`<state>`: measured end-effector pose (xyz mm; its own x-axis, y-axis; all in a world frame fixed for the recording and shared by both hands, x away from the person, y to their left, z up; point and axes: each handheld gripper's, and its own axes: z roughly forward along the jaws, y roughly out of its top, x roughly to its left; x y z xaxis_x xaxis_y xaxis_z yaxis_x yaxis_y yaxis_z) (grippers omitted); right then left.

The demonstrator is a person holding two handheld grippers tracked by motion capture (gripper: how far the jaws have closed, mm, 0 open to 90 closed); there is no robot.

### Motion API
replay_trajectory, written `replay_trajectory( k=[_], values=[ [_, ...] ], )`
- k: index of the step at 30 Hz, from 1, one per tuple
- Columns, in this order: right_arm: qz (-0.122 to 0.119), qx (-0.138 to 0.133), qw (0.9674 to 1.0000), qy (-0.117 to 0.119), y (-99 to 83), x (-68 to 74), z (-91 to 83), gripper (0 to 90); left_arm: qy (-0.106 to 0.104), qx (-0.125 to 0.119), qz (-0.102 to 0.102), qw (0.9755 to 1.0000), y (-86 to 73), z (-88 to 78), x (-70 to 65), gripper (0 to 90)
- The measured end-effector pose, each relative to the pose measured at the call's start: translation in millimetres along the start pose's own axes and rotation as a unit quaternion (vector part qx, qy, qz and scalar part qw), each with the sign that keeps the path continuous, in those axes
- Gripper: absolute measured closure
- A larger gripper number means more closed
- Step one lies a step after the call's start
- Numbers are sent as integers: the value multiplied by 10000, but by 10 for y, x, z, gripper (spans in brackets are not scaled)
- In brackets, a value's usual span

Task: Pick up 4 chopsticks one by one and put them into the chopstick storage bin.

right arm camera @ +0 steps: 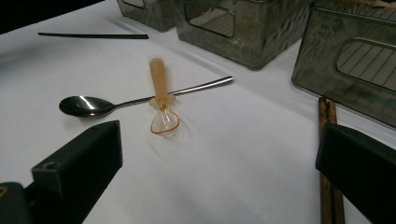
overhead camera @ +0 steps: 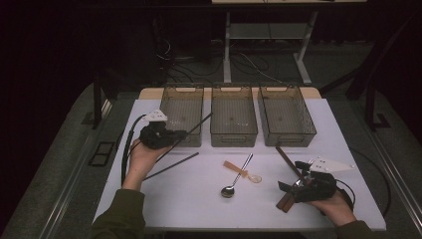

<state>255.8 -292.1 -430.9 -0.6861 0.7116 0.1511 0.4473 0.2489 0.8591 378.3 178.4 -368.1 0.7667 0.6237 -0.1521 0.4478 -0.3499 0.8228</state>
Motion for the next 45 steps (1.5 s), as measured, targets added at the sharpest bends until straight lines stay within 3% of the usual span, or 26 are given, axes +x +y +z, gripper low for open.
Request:
replay_trajectory(
  k=[10,19,26,40,45],
  values=[
    [16,17,10000,-4,-2,-2,0,3,155,51,-24,9999,171,87,168,858],
    [49,14,10000,-3,-5,-1,0,3,405,266,45,9988,300,186,296,858],
    [51,-1,10000,3,-6,1,-3,3,531,276,-177,9981,372,271,420,858],
    [91,-87,9999,-32,-21,-17,-27,3,903,516,-325,9940,512,403,712,858],
    [124,-90,9999,-11,-22,-12,-31,3,1000,502,-475,9926,557,464,804,858]
  ],
)
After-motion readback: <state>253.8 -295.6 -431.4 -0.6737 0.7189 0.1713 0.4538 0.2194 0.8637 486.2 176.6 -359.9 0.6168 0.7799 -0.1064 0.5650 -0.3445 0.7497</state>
